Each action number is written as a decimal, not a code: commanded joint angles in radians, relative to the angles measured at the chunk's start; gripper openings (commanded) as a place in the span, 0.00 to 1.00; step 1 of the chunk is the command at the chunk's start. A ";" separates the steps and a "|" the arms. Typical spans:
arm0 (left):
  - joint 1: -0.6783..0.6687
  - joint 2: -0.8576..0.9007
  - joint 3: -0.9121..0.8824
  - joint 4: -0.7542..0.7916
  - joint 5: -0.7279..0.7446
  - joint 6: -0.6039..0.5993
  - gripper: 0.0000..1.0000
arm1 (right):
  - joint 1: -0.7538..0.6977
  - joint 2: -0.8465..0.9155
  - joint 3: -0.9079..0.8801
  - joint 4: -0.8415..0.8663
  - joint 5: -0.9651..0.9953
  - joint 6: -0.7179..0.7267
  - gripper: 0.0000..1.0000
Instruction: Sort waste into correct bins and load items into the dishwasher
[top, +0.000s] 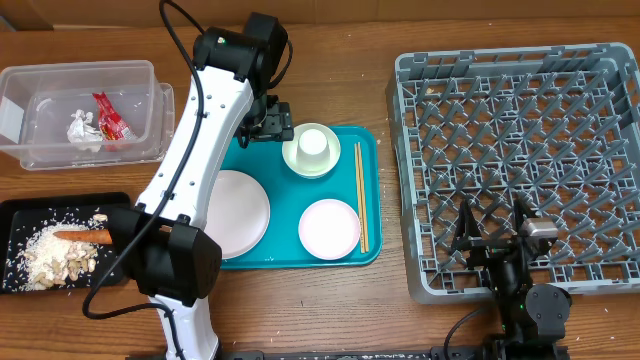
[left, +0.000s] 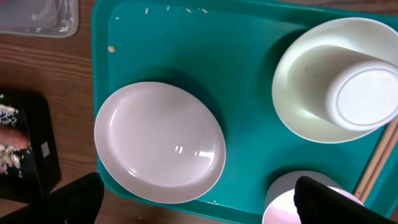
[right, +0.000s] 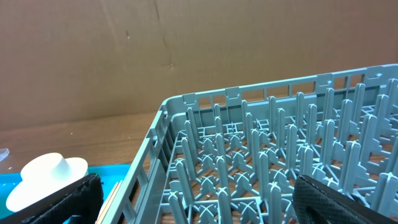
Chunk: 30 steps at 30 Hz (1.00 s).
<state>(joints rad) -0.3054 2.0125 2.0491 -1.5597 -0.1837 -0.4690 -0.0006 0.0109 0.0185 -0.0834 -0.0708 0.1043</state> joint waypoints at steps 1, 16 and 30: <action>0.006 -0.030 -0.006 -0.003 -0.053 -0.040 1.00 | -0.005 -0.008 -0.010 0.003 0.009 -0.001 1.00; 0.196 -0.030 -0.006 0.045 0.132 -0.124 1.00 | -0.005 -0.008 -0.010 0.003 0.009 -0.001 1.00; 0.335 -0.030 -0.006 0.079 0.037 -0.262 1.00 | -0.005 -0.008 -0.010 0.003 0.009 -0.001 1.00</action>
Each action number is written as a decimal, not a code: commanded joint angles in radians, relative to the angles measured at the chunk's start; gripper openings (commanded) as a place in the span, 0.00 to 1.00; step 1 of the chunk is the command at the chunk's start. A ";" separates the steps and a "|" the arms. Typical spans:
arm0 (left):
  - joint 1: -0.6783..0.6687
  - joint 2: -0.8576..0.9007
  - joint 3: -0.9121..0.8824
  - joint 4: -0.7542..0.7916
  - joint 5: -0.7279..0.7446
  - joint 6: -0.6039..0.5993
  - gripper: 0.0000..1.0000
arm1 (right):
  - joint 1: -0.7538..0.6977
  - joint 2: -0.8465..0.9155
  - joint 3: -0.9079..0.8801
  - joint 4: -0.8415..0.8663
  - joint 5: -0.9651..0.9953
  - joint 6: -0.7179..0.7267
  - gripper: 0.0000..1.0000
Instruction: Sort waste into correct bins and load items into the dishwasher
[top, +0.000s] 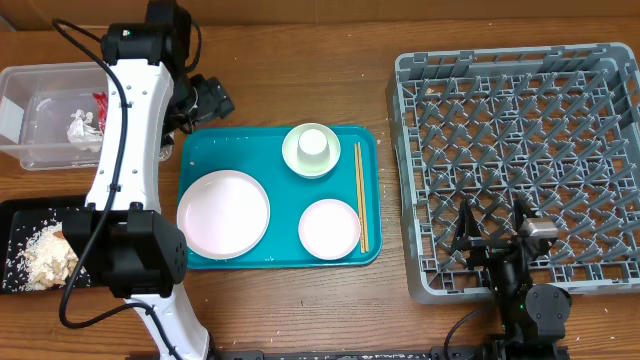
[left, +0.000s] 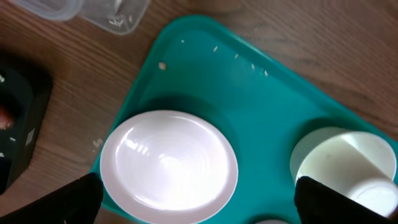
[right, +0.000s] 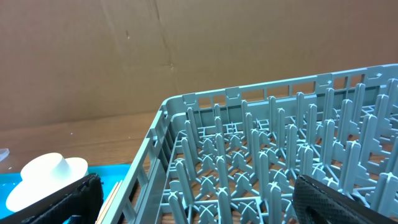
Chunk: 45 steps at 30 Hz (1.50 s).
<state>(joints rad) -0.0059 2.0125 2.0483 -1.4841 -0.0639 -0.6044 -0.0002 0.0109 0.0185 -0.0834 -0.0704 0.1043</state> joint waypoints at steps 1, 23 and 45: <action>0.055 -0.030 -0.005 0.003 -0.089 -0.183 1.00 | -0.006 -0.008 -0.010 0.003 0.009 0.000 1.00; 0.241 -0.030 -0.005 -0.003 0.005 -0.339 1.00 | -0.006 -0.008 -0.010 0.011 0.009 0.000 1.00; 0.241 -0.030 -0.005 -0.003 0.005 -0.339 1.00 | -0.006 -0.008 -0.010 0.755 -0.549 0.531 1.00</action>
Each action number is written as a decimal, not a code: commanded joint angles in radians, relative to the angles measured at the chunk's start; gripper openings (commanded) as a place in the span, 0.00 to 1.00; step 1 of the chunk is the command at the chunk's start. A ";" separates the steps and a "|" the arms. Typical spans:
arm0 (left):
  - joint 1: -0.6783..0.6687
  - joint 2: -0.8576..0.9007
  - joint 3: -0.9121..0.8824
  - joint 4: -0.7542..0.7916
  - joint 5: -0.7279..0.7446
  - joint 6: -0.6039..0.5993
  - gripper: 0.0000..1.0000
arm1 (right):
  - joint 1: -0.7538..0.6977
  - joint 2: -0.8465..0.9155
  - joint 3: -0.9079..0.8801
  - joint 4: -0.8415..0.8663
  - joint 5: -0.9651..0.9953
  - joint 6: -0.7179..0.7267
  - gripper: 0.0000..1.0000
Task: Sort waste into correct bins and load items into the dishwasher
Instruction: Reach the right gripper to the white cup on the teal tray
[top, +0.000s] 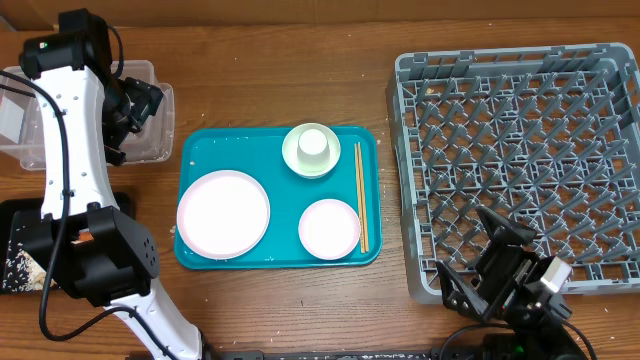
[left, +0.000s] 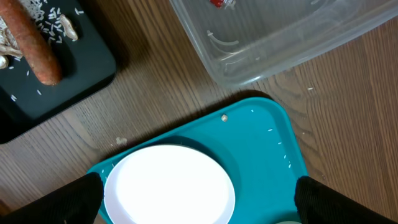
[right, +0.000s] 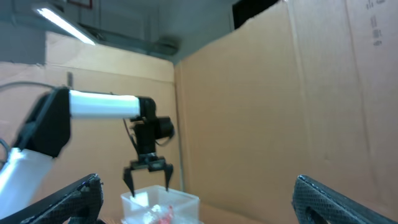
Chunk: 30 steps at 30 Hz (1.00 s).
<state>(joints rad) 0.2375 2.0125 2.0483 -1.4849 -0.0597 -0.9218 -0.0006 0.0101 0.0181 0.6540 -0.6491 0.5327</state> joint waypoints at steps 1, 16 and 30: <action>-0.002 -0.030 -0.005 -0.002 0.000 -0.021 1.00 | -0.005 -0.007 -0.010 0.025 0.068 0.163 1.00; -0.002 -0.030 -0.005 -0.002 0.000 -0.021 1.00 | -0.005 0.224 0.357 -0.397 0.165 0.075 1.00; -0.002 -0.030 -0.005 -0.002 0.000 -0.021 1.00 | 0.138 1.092 1.095 -0.883 -0.151 -0.208 1.00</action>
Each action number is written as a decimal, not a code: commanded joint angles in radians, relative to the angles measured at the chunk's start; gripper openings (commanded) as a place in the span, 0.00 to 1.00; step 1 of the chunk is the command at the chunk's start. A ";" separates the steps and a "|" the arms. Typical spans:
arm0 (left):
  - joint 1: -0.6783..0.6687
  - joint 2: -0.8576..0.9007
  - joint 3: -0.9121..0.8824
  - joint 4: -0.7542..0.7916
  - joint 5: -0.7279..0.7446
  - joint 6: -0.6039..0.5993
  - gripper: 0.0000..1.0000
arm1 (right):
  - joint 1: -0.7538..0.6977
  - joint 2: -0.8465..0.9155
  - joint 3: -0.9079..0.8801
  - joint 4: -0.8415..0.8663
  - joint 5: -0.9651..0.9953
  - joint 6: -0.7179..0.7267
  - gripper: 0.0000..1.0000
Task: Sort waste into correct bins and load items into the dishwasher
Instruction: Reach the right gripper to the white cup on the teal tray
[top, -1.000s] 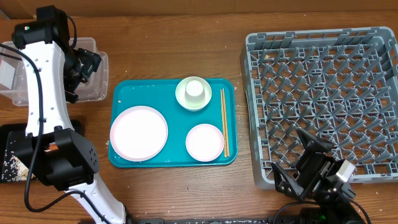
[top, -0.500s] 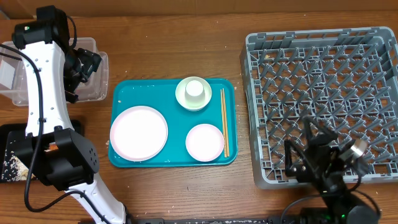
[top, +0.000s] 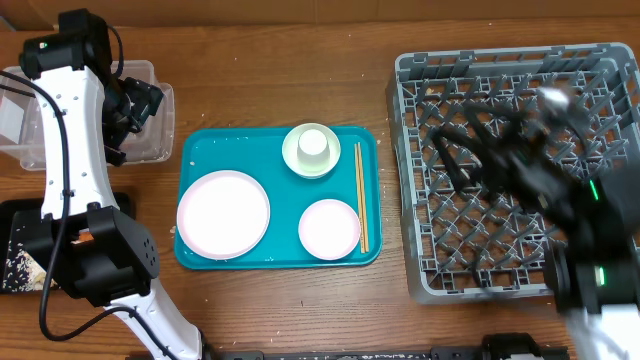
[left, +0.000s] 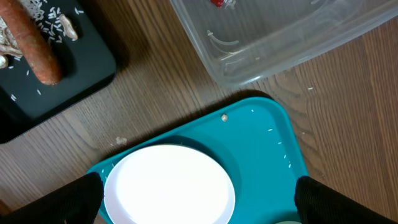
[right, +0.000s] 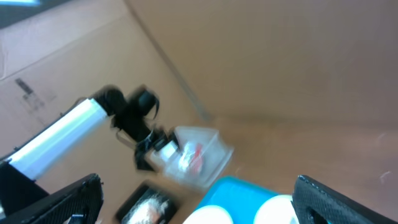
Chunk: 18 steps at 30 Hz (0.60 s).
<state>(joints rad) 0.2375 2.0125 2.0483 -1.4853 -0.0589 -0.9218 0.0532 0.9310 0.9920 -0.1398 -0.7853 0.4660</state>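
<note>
A teal tray (top: 280, 165) holds a large white plate (top: 223, 212), a small pinkish plate (top: 329, 227), a pale green bowl with an upturned cup (top: 311, 150) and chopsticks (top: 361, 195). My left gripper (top: 135, 108) hangs open by the right end of the clear waste bin (top: 60, 110). In its own view the left gripper (left: 199, 208) has nothing between its fingers, above the large plate (left: 168, 186). My right gripper (top: 462, 148) is a blur over the grey dish rack (top: 600, 90). Its wrist view shows the right gripper (right: 199, 208) open and empty.
The clear bin (left: 280, 31) holds a red wrapper and crumpled paper. A black tray (left: 68, 68) with rice and a sausage (left: 38, 43) lies at the table's left front, partly under the left arm. Bare wood runs between tray and rack.
My right arm has moved from the rack's near edge to above the rack's left middle, and its camera now looks toward the tray and bins. The left arm has not moved.
My left gripper was open over the tray near the bowl, then at the tray's far left corner, then beside the clear bin, where it stays. My right arm lay at the rack's front, then tipped upward, and now hangs over the rack.
</note>
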 joint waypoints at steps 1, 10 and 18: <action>-0.002 -0.030 -0.005 -0.002 0.000 -0.021 1.00 | 0.117 0.227 0.161 -0.130 0.033 -0.150 1.00; -0.002 -0.030 -0.005 -0.002 0.000 -0.021 1.00 | 0.435 0.674 0.416 -0.297 0.557 -0.258 1.00; -0.002 -0.030 -0.005 -0.002 0.000 -0.021 1.00 | 0.500 0.892 0.431 -0.214 0.668 -0.227 1.00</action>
<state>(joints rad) 0.2375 2.0125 2.0483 -1.4853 -0.0593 -0.9222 0.5461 1.7874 1.3907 -0.3851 -0.2054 0.2348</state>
